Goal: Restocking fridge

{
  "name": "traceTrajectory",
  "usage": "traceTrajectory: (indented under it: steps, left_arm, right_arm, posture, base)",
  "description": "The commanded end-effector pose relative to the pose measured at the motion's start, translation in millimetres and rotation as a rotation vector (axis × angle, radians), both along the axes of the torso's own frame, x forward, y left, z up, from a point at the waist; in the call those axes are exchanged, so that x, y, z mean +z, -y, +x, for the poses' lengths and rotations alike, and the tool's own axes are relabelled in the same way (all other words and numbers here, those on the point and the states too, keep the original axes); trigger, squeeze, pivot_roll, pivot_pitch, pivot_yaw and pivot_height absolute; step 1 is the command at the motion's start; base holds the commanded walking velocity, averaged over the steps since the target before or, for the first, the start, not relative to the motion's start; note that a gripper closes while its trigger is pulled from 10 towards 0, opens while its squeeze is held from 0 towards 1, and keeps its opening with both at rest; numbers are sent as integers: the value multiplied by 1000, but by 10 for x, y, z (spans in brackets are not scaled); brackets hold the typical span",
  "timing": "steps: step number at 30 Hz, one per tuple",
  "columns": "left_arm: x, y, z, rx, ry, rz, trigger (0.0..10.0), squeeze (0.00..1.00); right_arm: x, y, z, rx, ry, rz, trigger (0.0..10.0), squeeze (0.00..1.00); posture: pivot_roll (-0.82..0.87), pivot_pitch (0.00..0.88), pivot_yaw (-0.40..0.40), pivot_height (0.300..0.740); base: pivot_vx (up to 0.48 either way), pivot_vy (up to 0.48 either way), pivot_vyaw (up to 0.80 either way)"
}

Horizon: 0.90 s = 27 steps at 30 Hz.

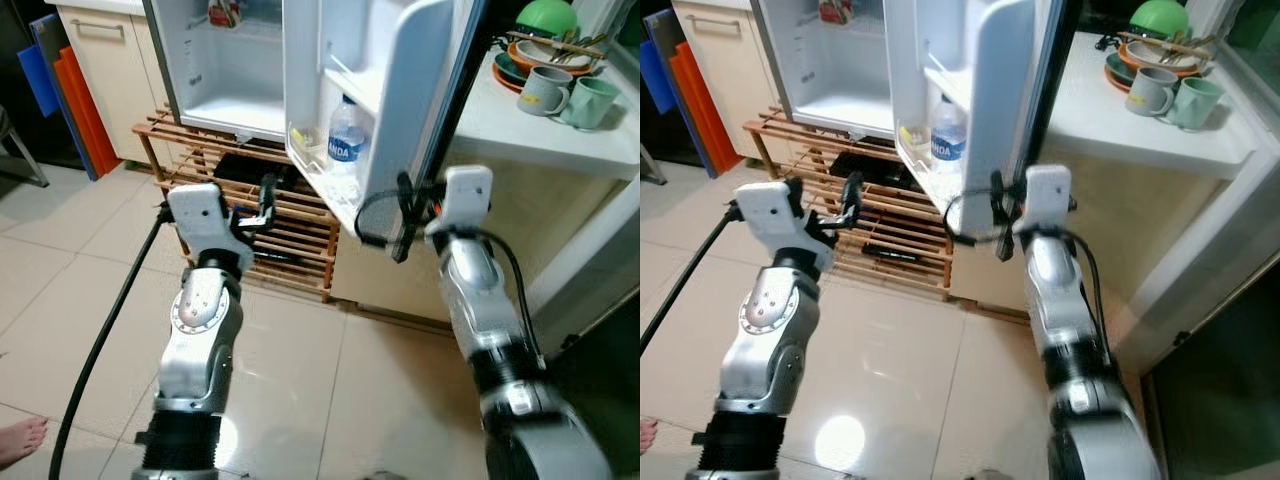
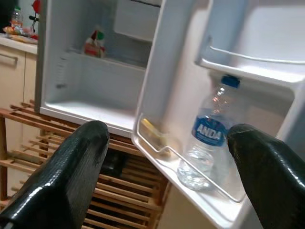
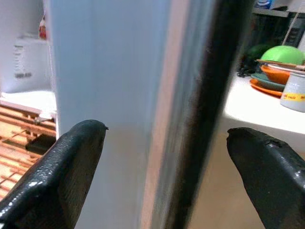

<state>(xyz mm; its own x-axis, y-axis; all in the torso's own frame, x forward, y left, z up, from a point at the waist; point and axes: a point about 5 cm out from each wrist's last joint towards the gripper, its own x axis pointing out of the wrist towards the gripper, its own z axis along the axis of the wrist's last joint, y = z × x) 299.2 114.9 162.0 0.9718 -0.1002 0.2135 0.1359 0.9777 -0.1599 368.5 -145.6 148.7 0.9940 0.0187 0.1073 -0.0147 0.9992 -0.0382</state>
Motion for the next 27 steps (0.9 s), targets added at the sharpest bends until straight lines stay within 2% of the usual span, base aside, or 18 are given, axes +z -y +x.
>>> traceTrajectory:
  steps: [1,6,10,11,12,13,14,18,20,21,23,24,25,26,27]
  left_arm:
    - [1,-83,-1,19,-3,2,10000,0]
    - [-16,-150,-21,42,-15,-1,10000,0]
    - [-21,-165,-25,45,-18,-1,10000,0]
    - [-38,-167,-28,44,-27,-5,10000,0]
    - [-69,-161,-21,37,-44,-8,10000,0]
    - [-76,-153,-14,30,-49,-6,10000,0]
    - [-76,-153,-14,30,-49,-6,10000,0]
    - [-85,-137,8,15,-58,1,10000,0]
    - [-144,-124,10,2,-92,13,10000,0]
    - [-144,-124,10,2,-92,13,10000,0]
    - [-194,-122,4,-1,-121,23,10000,0]
    - [-216,-128,3,0,-136,20,10000,0]
    - [-236,-135,5,0,-149,21,10000,0]
    - [-236,-135,5,0,-149,21,10000,0]
    - [-249,-140,6,0,-157,22,10000,0]
  right_arm:
    - [52,-30,68,-6,-4,3,10000,114]
    - [143,-94,251,-28,-69,37,10000,110]
    - [122,-88,289,-63,-117,75,10000,110]
    - [35,-101,292,-83,-197,135,10000,133]
    - [-67,-224,287,-79,-303,242,10000,145]
    - [-75,-342,287,-41,-330,282,10000,149]
    - [-75,-342,287,-41,-330,282,10000,149]
    - [31,-864,268,164,-361,439,10000,153]
    - [258,-1378,186,490,-343,504,10000,157]
    - [258,-1378,186,490,-343,504,10000,157]
    - [494,-1699,69,778,-281,520,10000,153]
    - [619,-1763,-9,922,-223,526,10000,133]
    - [693,-1739,-80,1012,-167,516,10000,118]
    - [693,-1739,-80,1012,-167,516,10000,118]
    - [734,-1721,-140,1069,-134,506,10000,118]
  posture:
    - [-38,0,-43,740]
    - [-1,0,-61,740]
    - [3,0,-66,740]
    - [1,0,-70,740]
    - [10,0,-70,740]
    - [14,0,-71,740]
    - [14,0,-71,740]
    - [11,0,-67,740]
    - [3,0,-60,740]
    - [3,0,-60,740]
    - [-6,0,-51,740]
    - [-12,0,-47,740]
    - [-25,0,-40,740]
    - [-25,0,-40,740]
    - [-25,0,-40,740]
  base:
    - [0,0,0]
    - [0,0,0]
    - [0,0,0]
    - [0,0,0]
    - [0,0,0]
    - [0,0,0]
    - [0,0,0]
    - [0,0,0]
    - [0,0,0]
    - [0,0,0]
    - [0,0,0]
    - [0,0,0]
    - [0,0,0]
    - [0,0,0]
    - [0,0,0]
